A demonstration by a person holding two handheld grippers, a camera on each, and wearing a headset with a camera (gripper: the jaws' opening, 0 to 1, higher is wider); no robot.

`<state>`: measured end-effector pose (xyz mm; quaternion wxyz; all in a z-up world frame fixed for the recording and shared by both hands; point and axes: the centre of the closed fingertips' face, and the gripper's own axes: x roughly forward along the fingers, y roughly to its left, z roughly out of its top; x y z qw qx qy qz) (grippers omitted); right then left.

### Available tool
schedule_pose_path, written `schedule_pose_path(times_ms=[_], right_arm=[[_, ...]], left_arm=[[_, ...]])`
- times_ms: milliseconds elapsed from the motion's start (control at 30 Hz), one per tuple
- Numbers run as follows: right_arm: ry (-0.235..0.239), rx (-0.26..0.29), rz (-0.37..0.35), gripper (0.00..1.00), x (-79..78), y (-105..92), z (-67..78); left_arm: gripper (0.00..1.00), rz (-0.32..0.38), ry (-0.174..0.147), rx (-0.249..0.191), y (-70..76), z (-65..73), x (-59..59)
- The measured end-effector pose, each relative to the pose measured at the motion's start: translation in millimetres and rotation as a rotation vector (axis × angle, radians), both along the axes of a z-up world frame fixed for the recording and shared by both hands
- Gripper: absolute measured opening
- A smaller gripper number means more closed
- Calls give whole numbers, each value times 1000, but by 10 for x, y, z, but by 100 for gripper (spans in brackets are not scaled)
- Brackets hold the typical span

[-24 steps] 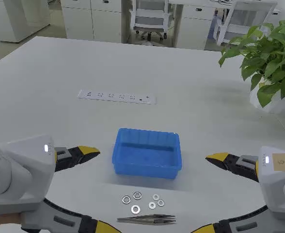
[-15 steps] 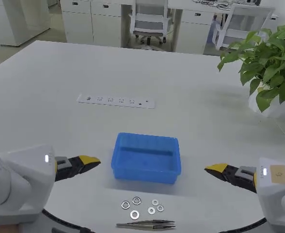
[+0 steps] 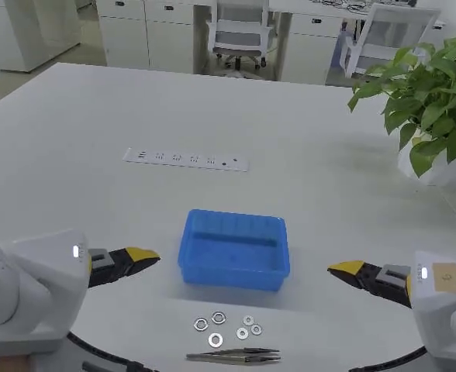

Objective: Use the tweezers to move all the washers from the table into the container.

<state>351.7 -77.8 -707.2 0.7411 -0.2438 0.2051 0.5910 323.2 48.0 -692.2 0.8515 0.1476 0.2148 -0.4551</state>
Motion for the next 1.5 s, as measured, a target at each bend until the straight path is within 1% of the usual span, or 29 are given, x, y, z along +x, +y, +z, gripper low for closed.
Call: schedule_pose_path(times_ms=[100,233,433,533,667,833,933,1167,1233,1300,1500], right_arm=[[0,-5,2,92,-1,-5,-21],[4,-7,1,92,3,-4,-35],[10,-10,-2,91,16,-11,-52],[16,-12,1,89,15,-15,-69],[20,-18,2,88,16,-23,-93],[25,-25,2,88,24,-34,-123],[29,-28,4,87,31,-32,-148],[35,-45,13,86,60,-18,-232],[42,-47,17,86,68,-7,-258],[44,-52,22,85,72,0,-290],[58,-61,38,84,54,30,-365]], left_arm=[[100,3,1,3,6,-13,14],[100,4,7,6,51,-68,42],[100,2,16,9,47,-126,50],[100,-1,18,14,45,-154,53],[100,-7,27,24,42,-198,50],[100,-8,31,33,51,-241,55],[100,-3,23,50,71,-275,72],[99,-8,31,63,53,-346,69],[99,-10,32,75,58,-385,72],[98,-10,33,85,67,-418,78],[93,-6,43,92,69,-480,106]])
